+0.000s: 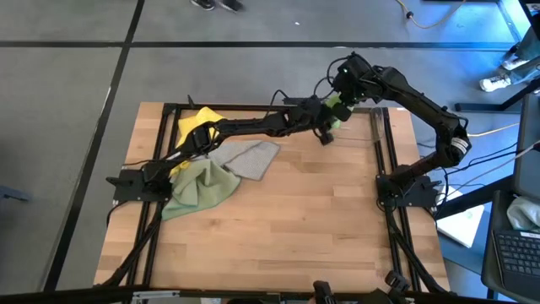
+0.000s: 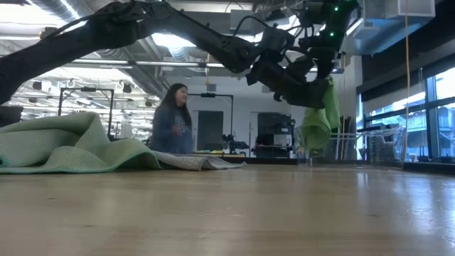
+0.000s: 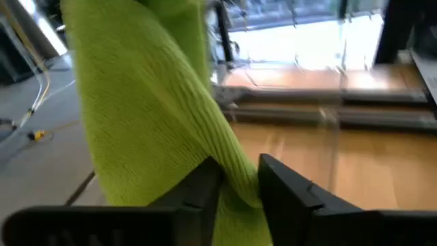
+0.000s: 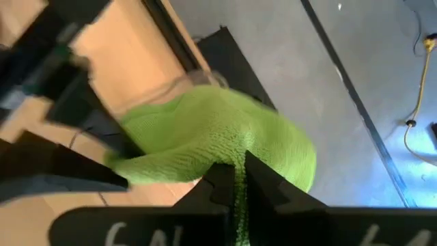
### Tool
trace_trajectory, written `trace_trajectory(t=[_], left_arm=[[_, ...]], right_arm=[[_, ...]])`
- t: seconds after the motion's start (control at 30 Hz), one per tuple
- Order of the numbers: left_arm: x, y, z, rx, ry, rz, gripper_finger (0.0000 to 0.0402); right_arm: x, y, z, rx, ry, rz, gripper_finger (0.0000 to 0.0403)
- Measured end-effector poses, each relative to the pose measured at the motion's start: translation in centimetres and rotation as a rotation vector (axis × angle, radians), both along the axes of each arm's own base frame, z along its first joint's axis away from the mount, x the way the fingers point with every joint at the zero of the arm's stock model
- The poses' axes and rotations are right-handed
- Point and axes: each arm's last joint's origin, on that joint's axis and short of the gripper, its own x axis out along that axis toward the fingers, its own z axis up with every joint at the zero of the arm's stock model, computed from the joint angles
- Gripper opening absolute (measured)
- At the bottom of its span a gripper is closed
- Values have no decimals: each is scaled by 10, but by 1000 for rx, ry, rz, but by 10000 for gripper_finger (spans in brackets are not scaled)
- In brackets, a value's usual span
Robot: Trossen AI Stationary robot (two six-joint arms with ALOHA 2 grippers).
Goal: Fold microfiber towels
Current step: Put the green cloth into the transparent bin
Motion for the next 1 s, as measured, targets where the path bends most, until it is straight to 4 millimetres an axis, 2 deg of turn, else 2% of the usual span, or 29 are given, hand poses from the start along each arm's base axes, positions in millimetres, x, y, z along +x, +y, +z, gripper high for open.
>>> trace_trajectory(t=[0.17, 0.23, 0.6, 0.73, 1.0], left_arm=[[-2, 1, -1, 73, 70, -27, 18], [-3, 4, 0, 88, 84, -24, 6], [-11, 17, 31, 201, 189, -45, 2], [-15, 21, 34, 184, 239, -61, 2], [-16, 18, 33, 116, 241, -210, 1]], right_arm=[[-10, 7, -8, 16, 93, -32, 16], [-13, 9, -13, 30, 119, -47, 16], [-19, 15, -28, 114, 189, -69, 16], [-22, 19, -29, 155, 211, -69, 16], [-25, 23, -37, 224, 230, -78, 16]])
